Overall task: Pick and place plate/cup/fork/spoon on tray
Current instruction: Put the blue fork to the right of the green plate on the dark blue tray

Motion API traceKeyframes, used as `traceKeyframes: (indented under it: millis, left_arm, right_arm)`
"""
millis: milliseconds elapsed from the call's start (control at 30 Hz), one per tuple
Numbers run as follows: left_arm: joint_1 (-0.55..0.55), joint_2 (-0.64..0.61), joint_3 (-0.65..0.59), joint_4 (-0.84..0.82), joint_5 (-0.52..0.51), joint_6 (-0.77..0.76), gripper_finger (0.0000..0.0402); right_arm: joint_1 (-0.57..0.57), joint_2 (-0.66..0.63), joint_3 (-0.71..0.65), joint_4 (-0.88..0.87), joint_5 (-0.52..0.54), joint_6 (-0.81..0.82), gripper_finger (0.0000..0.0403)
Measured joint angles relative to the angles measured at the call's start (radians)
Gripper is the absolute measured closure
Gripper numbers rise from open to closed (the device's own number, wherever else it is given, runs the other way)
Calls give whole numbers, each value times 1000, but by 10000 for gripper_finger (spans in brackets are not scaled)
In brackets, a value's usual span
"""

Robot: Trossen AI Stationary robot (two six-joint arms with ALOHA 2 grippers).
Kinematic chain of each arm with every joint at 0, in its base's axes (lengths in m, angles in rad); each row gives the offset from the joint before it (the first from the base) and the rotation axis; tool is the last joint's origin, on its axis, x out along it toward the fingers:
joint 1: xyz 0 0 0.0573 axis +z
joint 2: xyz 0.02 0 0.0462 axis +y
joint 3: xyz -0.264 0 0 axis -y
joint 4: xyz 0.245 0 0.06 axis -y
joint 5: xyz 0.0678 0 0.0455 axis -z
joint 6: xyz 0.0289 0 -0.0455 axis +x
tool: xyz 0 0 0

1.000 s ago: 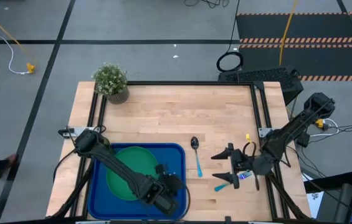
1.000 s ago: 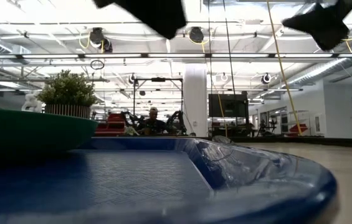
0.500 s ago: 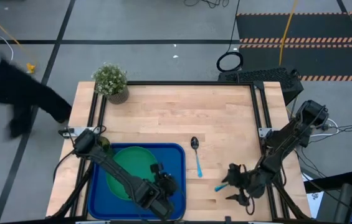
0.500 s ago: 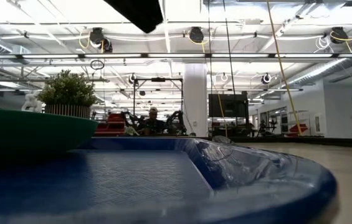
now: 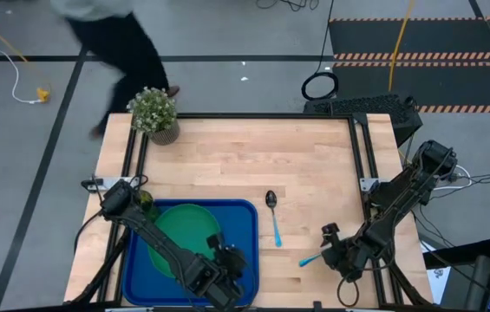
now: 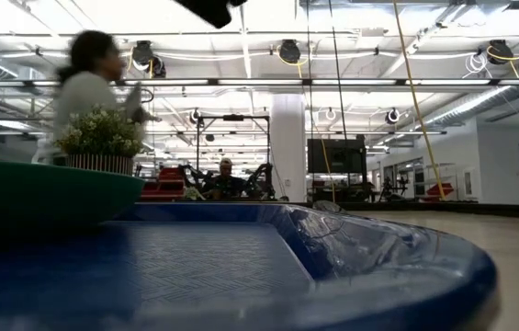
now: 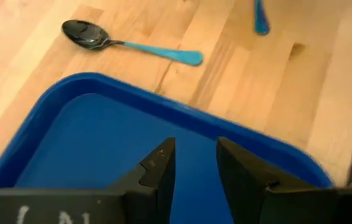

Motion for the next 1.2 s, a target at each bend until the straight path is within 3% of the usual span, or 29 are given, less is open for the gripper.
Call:
traceKeyframes:
  millis: [233,433,767,1200]
  left_arm:
    - [0,0,0,64,-8,13,282]
    - [2,0,0,90,-8,30,282]
    - [20,0,-1,89,-8,47,282]
    - [32,0,-1,88,-8,48,282]
  right_arm:
    - [-18,0,-1,-47,1,-32,49]
    - [-19,-2,-66,-27,-9,-3,88]
    - [-21,-4,-123,44,-20,31,191]
    - [-35,-2,-144,61,-25,45,365]
